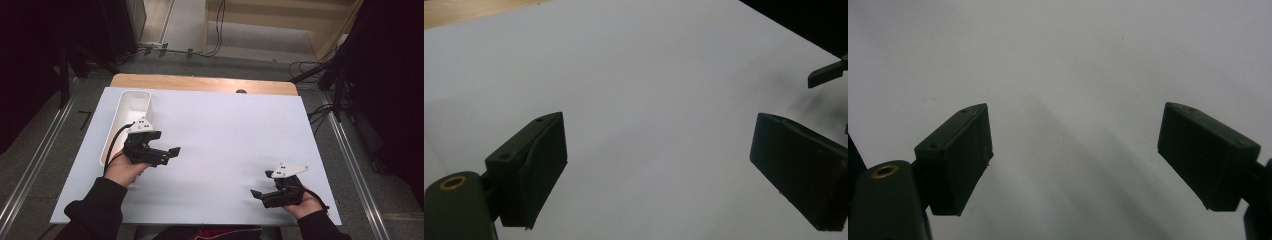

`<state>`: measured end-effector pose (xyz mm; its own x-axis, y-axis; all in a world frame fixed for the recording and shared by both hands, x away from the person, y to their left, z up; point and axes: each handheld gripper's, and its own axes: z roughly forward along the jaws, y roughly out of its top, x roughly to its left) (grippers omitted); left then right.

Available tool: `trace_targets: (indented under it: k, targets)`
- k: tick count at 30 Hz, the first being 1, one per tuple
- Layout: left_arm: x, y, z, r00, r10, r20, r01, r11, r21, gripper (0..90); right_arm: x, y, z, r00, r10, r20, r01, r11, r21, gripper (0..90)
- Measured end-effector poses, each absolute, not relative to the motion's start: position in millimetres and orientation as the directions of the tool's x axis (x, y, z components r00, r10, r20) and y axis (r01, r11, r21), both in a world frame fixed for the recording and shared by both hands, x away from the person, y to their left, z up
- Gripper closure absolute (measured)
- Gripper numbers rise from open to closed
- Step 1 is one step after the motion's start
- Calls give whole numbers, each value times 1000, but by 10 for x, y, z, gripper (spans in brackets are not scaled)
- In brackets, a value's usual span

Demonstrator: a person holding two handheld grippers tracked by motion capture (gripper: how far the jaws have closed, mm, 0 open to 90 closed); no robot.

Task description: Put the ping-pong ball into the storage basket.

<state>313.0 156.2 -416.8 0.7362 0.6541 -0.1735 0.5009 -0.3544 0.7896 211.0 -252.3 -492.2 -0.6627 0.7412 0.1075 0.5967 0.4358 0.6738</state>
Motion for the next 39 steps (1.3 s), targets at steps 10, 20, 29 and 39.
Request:
trace_targets:
  k: [10,20,29,39]
  targets:
    - [3100,1519,-4234,755,631,-178,486,-357,797,83,2108,-2525,-4919,-661,743,106,598,435,673,129]
    - [3076,1481,-4298,772,610,-176,476,-373,796,83,2108,-2529,-4918,-664,741,105,596,438,674,129]
    - [3043,1440,-4367,789,592,-167,466,-400,789,83,2106,-2530,-4917,-664,740,105,595,438,674,129]
    - [2955,1422,-4428,819,559,-128,411,-417,811,84,2105,-2531,-4917,-664,741,105,595,438,674,129]
